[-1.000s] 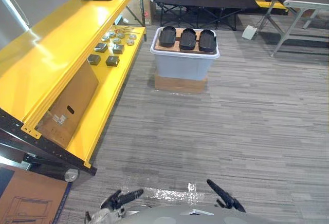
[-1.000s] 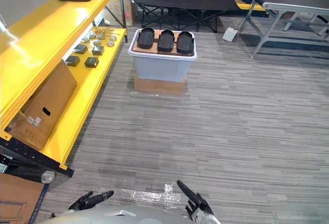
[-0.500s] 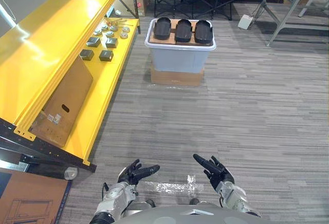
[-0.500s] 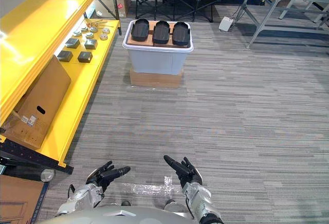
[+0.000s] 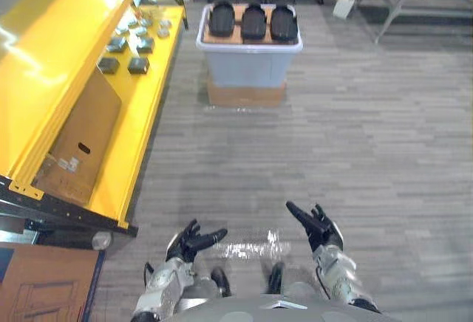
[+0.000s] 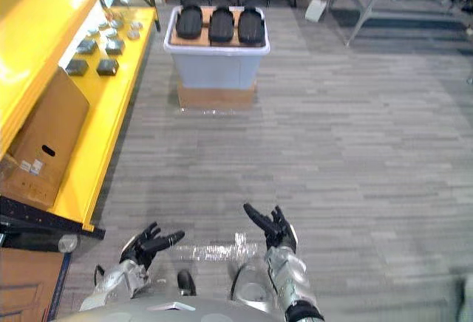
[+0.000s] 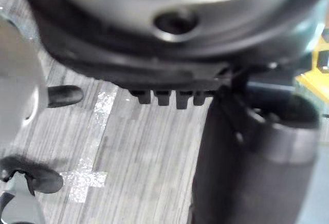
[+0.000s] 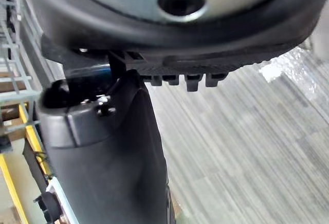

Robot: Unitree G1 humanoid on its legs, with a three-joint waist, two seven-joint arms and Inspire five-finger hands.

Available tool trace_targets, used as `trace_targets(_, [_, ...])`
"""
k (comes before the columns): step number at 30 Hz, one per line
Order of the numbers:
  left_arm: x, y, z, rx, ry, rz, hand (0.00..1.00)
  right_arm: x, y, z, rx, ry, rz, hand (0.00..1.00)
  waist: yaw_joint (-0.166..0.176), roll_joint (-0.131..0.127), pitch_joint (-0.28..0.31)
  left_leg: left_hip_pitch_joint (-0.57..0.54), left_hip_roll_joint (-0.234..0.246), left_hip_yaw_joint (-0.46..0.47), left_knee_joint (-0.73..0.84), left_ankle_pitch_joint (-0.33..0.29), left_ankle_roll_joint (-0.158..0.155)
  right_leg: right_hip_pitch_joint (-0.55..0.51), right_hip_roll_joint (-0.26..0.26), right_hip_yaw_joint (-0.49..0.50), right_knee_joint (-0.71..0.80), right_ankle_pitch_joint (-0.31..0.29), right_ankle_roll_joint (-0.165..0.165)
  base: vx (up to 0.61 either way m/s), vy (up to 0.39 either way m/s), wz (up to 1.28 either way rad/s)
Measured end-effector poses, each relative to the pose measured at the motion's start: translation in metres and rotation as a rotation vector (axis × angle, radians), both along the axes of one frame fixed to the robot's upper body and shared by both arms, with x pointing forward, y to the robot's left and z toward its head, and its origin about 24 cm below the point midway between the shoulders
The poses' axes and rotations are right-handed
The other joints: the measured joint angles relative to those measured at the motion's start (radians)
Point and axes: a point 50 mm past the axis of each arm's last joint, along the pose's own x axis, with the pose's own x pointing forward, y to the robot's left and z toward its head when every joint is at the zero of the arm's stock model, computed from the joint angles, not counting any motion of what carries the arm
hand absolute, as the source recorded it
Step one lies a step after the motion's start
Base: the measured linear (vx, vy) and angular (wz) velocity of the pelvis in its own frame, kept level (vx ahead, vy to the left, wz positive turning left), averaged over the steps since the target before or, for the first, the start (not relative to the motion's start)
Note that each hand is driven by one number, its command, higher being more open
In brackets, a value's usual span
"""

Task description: Walk over and take three plastic housings, then place them on the shelf

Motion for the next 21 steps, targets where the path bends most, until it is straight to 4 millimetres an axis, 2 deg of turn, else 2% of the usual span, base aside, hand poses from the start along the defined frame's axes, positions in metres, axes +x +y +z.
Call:
trace_targets(2, [0.004,0.000,0.003,0.011,-0.016,-0.013,1.00,-0.008,0.002,-0.004,0.024,0.020,-0.020,1.00,-0.003,0.001,0.003,0.001,0.016,-0.007,0.023,-0.029,-0.007,-0.004,0.029,-0.001,-0.099,0.004,0.005,0.07,-0.004,0.08])
trace_targets(4, [0.012,-0.002,0.007,0.011,-0.036,-0.027,1.00,-0.017,0.002,-0.008,0.024,0.046,-0.019,1.00,-0.008,0.012,0.012,0.002,0.034,-0.026,0.036,-0.043,-0.017,-0.014,0.065,-0.012,-0.231,0.033,0.036,0.15,-0.039,0.27])
trace_targets(6, [0.013,-0.002,0.010,0.017,-0.050,-0.039,1.00,-0.027,0.002,-0.012,0.005,0.086,0.002,1.00,-0.022,0.000,0.017,0.025,0.036,-0.043,0.058,-0.072,-0.043,-0.017,0.062,-0.048,-0.345,0.112,0.035,0.24,-0.109,0.31])
trace_targets(7, [0.008,-0.001,0.008,0.027,-0.035,-0.056,1.00,-0.039,0.002,-0.016,0.002,0.113,0.009,1.00,-0.021,-0.020,0.008,0.044,0.036,-0.048,0.106,-0.117,-0.078,-0.004,0.060,-0.050,-0.367,0.132,0.016,0.25,-0.161,0.13])
trace_targets(9, [0.004,0.000,0.006,0.053,-0.022,-0.083,1.00,-0.046,0.001,-0.019,0.011,0.127,0.012,1.00,-0.023,-0.016,0.002,0.057,0.056,-0.064,0.156,-0.164,-0.099,0.007,0.064,-0.034,-0.335,0.188,-0.057,0.29,-0.193,0.16])
trace_targets(10, [0.000,-0.004,0.004,0.047,-0.012,-0.095,1.00,-0.051,-0.004,-0.020,0.007,0.134,0.008,1.00,-0.028,0.020,-0.018,0.055,0.114,-0.074,0.208,-0.220,-0.132,-0.005,0.094,-0.047,-0.266,0.178,-0.094,0.36,-0.220,0.14])
trace_targets(11, [-0.001,-0.007,0.003,0.038,-0.007,-0.095,1.00,-0.052,-0.008,-0.020,-0.002,0.138,0.011,1.00,-0.029,0.039,-0.030,0.055,0.142,-0.073,0.221,-0.237,-0.151,-0.008,0.114,-0.059,-0.252,0.157,-0.116,0.49,-0.245,0.00])
trace_targets(12, [-0.005,-0.010,0.001,0.026,0.005,-0.094,1.00,-0.054,-0.015,-0.019,-0.021,0.143,0.017,1.00,-0.021,0.075,-0.062,0.056,0.188,-0.068,0.254,-0.232,-0.178,0.000,0.159,-0.065,-0.244,0.110,-0.121,0.46,-0.196,-0.11])
trace_targets(13, [-0.004,-0.010,0.000,0.016,0.011,-0.083,1.00,-0.047,-0.017,-0.018,-0.028,0.137,0.023,1.00,-0.019,0.086,-0.062,-0.005,0.238,-0.091,0.420,-0.211,-0.178,0.018,0.185,-0.070,-0.244,0.083,-0.136,0.48,-0.207,-0.20])
trace_targets(14, [-0.003,-0.011,0.000,0.007,0.010,-0.074,1.00,-0.045,-0.018,-0.018,-0.031,0.140,0.027,1.00,-0.019,0.087,-0.062,-0.042,0.266,-0.095,0.522,-0.180,-0.172,0.037,0.196,-0.069,-0.251,0.084,-0.143,0.46,-0.224,-0.21])
trace_targets(15, [-0.006,-0.013,-0.003,-0.016,0.028,-0.054,1.00,-0.037,-0.019,-0.016,-0.048,0.121,0.052,1.00,-0.021,0.100,-0.056,-0.125,0.324,-0.133,0.740,-0.083,-0.135,0.103,0.229,-0.061,-0.295,0.074,-0.157,0.36,-0.171,-0.22])
trace_targets(16, [-0.008,-0.015,-0.004,-0.023,0.033,-0.050,1.00,-0.033,-0.019,-0.014,-0.058,0.112,0.064,1.00,-0.020,0.104,-0.054,-0.162,0.336,-0.164,0.827,-0.087,-0.136,0.138,0.243,-0.056,-0.316,0.070,-0.162,0.54,-0.180,-0.44])
trace_targets(17, [-0.010,-0.019,-0.005,-0.047,0.035,-0.046,1.00,-0.027,-0.020,-0.012,-0.076,0.100,0.091,1.00,0.003,0.102,-0.046,-0.226,0.305,-0.209,0.918,-0.118,-0.143,0.214,0.252,-0.024,-0.356,0.063,-0.172,0.44,-0.104,-0.50])
trace_targets(19, [-0.007,-0.020,-0.003,-0.065,0.014,-0.044,1.00,-0.020,-0.022,-0.009,-0.113,0.087,0.133,1.00,0.030,0.091,-0.040,-0.282,0.240,-0.229,0.849,-0.139,-0.141,0.265,0.252,0.010,-0.403,0.062,-0.174,0.40,-0.045,-0.63])
trace_targets(21, [-0.004,-0.020,0.000,-0.081,-0.006,-0.008,1.00,-0.003,-0.021,-0.001,-0.157,0.050,0.184,1.00,0.060,0.092,-0.037,-0.331,0.127,-0.242,0.499,-0.124,-0.136,0.309,0.236,0.068,-0.449,0.058,-0.163,0.38,0.045,-0.74])
